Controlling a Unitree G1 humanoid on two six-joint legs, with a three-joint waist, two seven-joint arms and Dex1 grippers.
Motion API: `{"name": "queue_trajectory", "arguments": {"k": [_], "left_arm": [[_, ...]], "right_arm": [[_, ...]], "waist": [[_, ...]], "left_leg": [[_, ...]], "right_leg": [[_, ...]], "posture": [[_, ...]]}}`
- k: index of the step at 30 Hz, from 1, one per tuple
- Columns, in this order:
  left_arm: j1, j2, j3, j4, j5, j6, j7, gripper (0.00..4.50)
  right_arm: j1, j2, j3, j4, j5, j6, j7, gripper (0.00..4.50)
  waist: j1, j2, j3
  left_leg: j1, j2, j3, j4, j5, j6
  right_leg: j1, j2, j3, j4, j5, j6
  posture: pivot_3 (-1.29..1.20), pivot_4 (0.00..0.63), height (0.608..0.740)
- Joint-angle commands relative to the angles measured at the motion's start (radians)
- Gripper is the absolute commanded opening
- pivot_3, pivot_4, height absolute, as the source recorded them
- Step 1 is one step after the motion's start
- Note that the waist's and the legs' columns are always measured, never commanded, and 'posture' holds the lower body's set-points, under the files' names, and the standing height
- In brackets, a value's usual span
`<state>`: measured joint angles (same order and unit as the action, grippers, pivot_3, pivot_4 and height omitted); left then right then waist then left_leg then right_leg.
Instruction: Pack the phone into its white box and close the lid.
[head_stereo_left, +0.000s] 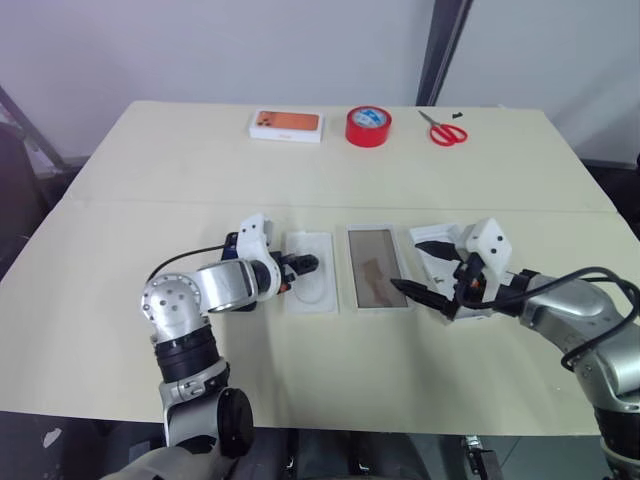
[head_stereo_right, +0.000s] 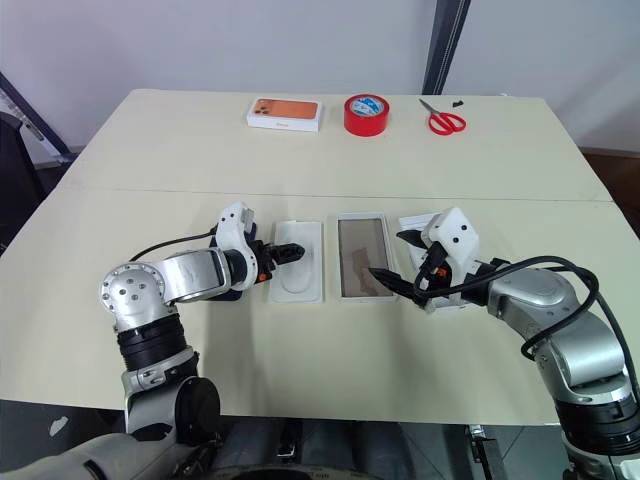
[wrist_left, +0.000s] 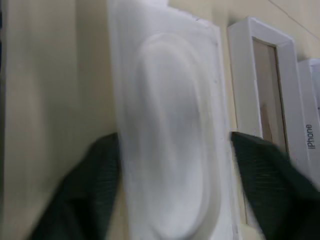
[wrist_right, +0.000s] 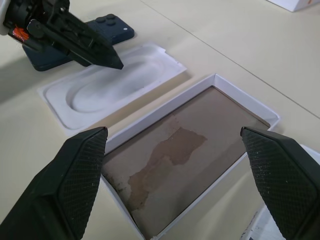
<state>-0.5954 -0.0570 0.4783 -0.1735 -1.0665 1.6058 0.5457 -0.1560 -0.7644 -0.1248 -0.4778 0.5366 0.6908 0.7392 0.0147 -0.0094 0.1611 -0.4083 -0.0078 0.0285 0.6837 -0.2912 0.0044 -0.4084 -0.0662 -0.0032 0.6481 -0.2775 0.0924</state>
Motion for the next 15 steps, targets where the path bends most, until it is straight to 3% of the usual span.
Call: {"name": "queue_trajectory", "arguments": {"k": [1,4,10,15], "left_arm": [[-0.01,-0.013,0.038,-0.007,0.006,0.009,0.016,1.67],[-0.021,-0.011,0.062,-0.005,0.004,0.009,0.021,0.15],[-0.031,0.01,0.096,0.008,-0.011,0.009,0.001,0.06],[-0.088,0.016,0.194,0.021,-0.057,0.009,-0.02,0.06]], "right_arm": [[-0.014,0.003,-0.009,-0.044,0.018,-0.001,-0.001,4.5],[-0.012,0.0,-0.007,-0.046,0.021,0.002,0.0,4.5],[-0.011,-0.039,0.031,-0.069,0.028,0.029,0.044,4.5],[-0.002,-0.119,0.131,-0.086,-0.042,-0.027,0.132,4.5]], "waist": [[0.0,0.0,0.0],[-0.001,0.0,0.0],[-0.002,0.0,0.0],[-0.001,-0.002,0.001]], "left_leg": [[0.0,0.0,0.0,0.0,0.0,0.0],[0.0,0.0,0.0,0.0,0.0,0.0],[0.0,0.0,0.0,0.0,0.0,-0.001],[0.0,0.0,0.0,0.0,0.0,-0.001]], "right_leg": [[0.0,0.0,0.0,0.0,0.0,0.0],[0.0,0.0,0.0,0.0,0.0,0.0],[0.0,0.0,0.0,0.0,0.0,0.0],[0.0,0.0,0.0,0.0,0.0,0.0]], "posture": [[0.0,0.15,0.725],[0.0,0.15,0.725],[0.0,0.15,0.725],[0.0,0.15,0.725]]}}
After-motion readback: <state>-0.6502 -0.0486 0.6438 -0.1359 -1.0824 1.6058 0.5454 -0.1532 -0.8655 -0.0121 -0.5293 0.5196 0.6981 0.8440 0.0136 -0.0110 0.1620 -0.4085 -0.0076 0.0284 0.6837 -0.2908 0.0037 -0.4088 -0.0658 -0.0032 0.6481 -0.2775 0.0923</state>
